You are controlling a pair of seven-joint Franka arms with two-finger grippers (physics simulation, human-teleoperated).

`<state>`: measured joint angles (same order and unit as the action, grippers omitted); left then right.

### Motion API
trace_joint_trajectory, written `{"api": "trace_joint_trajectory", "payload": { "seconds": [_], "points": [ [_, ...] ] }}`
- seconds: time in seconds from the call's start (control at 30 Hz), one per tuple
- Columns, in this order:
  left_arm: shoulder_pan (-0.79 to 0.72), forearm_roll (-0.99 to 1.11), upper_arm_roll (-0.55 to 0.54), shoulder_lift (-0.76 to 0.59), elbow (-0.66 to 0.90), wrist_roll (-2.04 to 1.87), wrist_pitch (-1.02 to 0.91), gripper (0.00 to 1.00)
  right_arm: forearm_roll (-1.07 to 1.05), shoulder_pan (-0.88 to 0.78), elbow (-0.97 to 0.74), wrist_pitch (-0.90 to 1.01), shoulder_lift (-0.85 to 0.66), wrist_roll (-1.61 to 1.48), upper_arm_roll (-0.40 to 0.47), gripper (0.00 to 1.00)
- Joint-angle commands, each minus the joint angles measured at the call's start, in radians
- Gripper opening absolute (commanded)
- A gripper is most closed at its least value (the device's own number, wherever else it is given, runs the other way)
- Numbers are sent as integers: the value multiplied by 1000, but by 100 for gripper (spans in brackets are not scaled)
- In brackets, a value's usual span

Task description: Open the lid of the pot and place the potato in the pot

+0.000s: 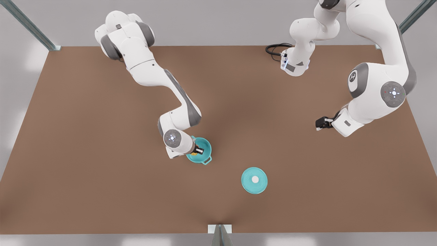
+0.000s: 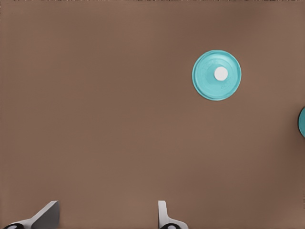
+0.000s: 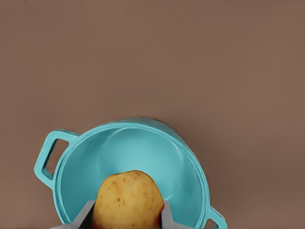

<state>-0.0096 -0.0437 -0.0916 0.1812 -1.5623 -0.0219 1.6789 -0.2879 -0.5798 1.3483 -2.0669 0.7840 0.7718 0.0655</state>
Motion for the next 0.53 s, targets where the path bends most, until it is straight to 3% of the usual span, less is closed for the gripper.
{"api": "trace_joint_trajectory", "payload": {
  "seconds": [0.0, 0.03, 0.07, 0.2, 0.23, 0.27, 0.33, 0.4, 0.5],
  "points": [
    [0, 4, 0, 0, 2, 19, 15, 100, 4, -2, -17, 5, 15, 184, 0, 51],
    [2, 4, 0, 0, 2, 19, 15, 100, 4, -3, -20, 5, 21, 184, 0, 51],
    [4, 2, 1, 0, 2, 19, 15, 100, 7, -3, -20, 5, 21, 173, 0, 100],
    [4, 4, 3, 0, 1, 19, 19, 100, 10, -2, -20, 20, 0, 172, 0, 100],
    [4, 4, 3, 0, 1, 19, 19, 100, 76, 6, -15, 94, -79, 162, 14, 100],
    [5, 4, 3, 0, 2, 19, 19, 100, 139, 82, -3, 288, -205, -12, 17, 100],
    [10, -1, 4, 0, 2, 19, 19, 100, 194, 331, 6, 511, -325, -460, 19, 100],
    [10, -2, 4, 0, 1, 19, 19, 100, 243, 428, 2, 556, -358, -579, 22, 100],
    [8, -7, 3, 0, 1, 19, 19, 100, 297, 387, 3, 603, -423, -551, 5, 100]
  ]
}}
